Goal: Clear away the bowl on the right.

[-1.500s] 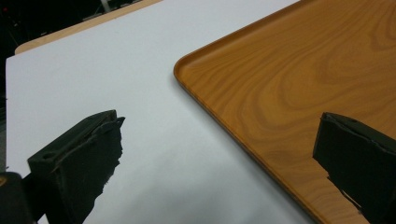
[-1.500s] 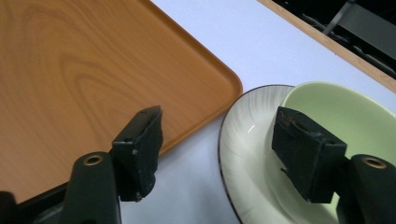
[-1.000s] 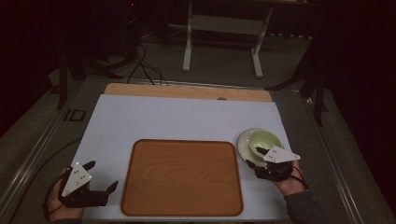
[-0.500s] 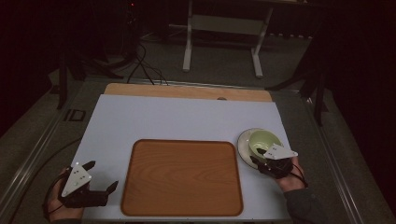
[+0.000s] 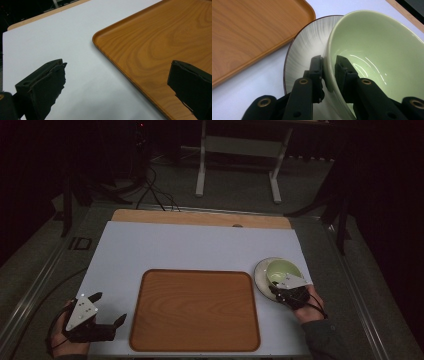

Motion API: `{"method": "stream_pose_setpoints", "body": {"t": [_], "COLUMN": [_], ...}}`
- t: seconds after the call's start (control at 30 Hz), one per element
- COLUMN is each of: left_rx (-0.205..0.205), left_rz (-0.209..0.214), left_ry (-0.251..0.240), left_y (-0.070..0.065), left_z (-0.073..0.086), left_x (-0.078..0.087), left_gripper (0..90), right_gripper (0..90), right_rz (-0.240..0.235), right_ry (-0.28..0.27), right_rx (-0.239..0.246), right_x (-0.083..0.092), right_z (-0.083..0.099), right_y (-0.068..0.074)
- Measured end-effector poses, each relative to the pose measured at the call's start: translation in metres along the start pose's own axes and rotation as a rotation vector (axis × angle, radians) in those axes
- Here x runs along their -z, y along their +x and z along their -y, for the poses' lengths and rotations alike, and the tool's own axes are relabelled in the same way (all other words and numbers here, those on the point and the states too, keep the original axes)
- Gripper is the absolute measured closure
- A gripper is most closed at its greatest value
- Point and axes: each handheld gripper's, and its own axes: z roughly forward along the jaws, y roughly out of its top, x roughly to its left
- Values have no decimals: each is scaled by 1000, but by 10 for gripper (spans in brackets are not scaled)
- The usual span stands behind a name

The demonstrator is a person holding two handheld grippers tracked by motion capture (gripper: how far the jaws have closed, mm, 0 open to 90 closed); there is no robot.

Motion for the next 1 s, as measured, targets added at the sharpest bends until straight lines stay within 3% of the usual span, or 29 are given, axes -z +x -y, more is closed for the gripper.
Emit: {"method": "stream_pose_setpoints", "body": {"t": [0.27,0.6,1.0], "left_rx": [0,2,13], "left_rz": [0,-3,-4], "left_ry": [-3,-2,-8], "left_y": [0,1,1], "left_z": [0,0,0], "left_x": [0,0,1], "left_gripper": [13,13,14], "right_gripper": [820,828,827], "right_rz": [2,-6,-1], "right_ry": [39,62,60], "right_rx": [57,127,164], "right_x": [-6,-5,-5], "right_z": [-7,-11,-17], "right_y": [4,8,19]}}
